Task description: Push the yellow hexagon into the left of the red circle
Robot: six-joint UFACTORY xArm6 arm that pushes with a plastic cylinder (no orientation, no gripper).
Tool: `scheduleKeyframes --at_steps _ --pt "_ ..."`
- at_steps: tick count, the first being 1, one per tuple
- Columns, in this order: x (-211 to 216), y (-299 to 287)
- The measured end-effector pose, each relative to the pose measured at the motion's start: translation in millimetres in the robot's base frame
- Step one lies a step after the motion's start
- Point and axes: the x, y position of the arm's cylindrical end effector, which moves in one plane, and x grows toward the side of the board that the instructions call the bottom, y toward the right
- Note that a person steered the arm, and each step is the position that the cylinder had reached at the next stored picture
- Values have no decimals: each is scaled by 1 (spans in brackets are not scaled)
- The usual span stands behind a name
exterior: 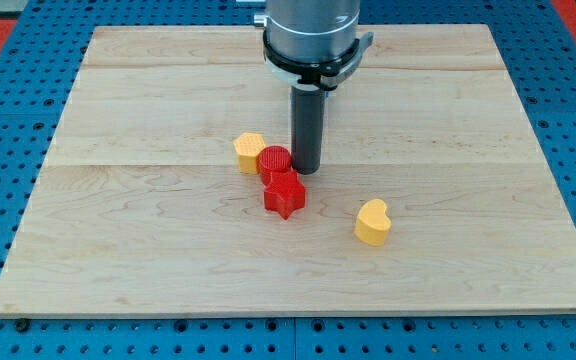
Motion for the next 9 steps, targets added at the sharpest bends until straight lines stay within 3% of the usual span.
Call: scheduleKeyframes --at_steps 1,2,3,6,7,8,9 --pt "32 21" --pt "43 -20" --pt "43 -66" --pt "5 -4" --pt "-5 -4" --pt "24 -19" --pt "13 -53"
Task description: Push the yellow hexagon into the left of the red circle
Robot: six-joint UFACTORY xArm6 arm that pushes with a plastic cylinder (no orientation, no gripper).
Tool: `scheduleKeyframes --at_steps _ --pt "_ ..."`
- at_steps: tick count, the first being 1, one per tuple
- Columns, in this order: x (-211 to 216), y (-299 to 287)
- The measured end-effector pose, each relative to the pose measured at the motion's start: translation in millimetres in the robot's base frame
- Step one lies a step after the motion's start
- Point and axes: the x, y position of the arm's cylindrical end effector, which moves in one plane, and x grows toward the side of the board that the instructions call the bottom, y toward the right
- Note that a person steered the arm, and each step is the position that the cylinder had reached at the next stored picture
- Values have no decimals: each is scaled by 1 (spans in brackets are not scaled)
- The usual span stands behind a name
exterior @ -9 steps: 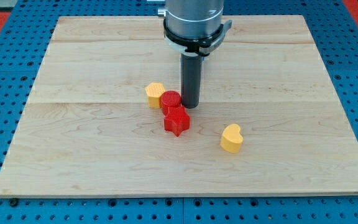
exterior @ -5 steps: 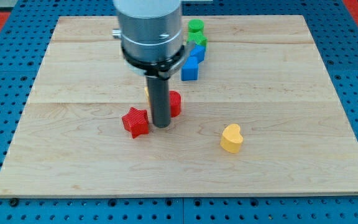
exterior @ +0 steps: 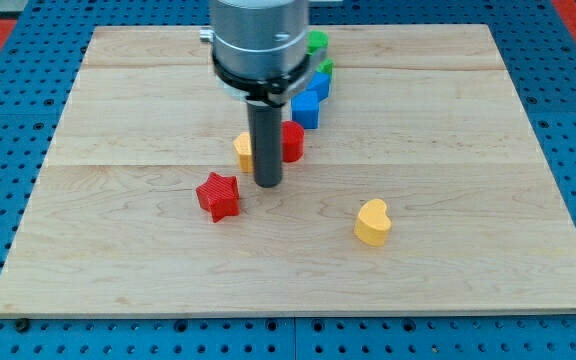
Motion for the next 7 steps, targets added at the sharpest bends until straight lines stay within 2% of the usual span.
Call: scheduleKeyframes --at_steps 2,3,6,7 --pt "-13 -64" --pt "-35 -54" --pt "-33 -1" --pt "-21 -46"
